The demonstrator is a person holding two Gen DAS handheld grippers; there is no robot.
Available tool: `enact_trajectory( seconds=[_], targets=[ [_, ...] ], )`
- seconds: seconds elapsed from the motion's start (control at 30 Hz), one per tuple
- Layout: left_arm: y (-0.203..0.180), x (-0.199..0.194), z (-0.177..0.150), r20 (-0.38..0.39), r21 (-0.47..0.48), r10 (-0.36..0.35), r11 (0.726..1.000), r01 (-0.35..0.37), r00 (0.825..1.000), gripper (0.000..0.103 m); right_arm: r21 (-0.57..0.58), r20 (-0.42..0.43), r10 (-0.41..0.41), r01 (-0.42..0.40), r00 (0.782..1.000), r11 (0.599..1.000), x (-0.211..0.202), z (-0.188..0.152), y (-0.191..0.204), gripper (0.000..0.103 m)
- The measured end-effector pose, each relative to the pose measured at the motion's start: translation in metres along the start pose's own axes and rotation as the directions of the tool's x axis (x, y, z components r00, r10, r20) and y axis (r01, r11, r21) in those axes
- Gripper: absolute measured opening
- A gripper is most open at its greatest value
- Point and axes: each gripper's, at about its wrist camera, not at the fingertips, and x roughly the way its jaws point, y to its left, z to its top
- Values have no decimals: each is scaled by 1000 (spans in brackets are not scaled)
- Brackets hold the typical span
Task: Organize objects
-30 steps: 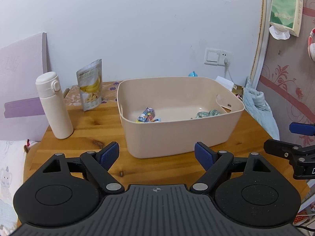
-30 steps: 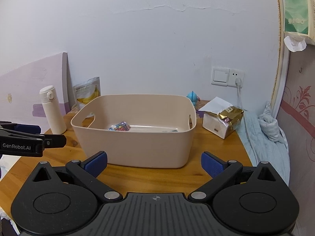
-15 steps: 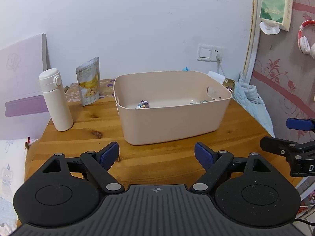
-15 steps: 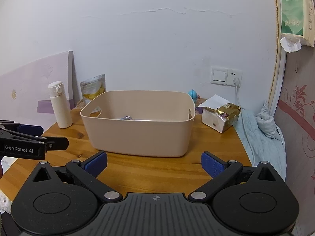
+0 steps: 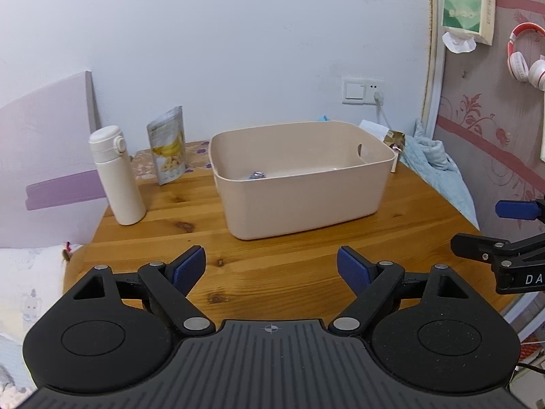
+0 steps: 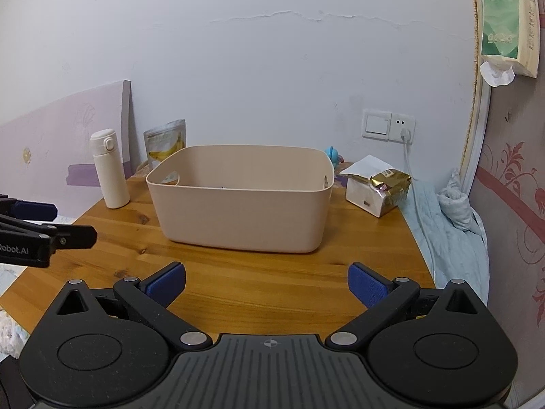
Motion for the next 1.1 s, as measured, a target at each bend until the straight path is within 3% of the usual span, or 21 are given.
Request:
enact_trajectory(
  seconds=[0.5, 1.1],
  targets=[
    [8, -10, -18, -33, -52, -29, 998, 27, 999, 87, 26, 7, -16, 16, 1000, 1000, -17, -10, -9, 103],
    [14, -4, -25, -62, -54, -2, 999, -1, 998, 87, 41, -16, -34, 34, 999, 999, -14, -13, -13, 103]
  ],
)
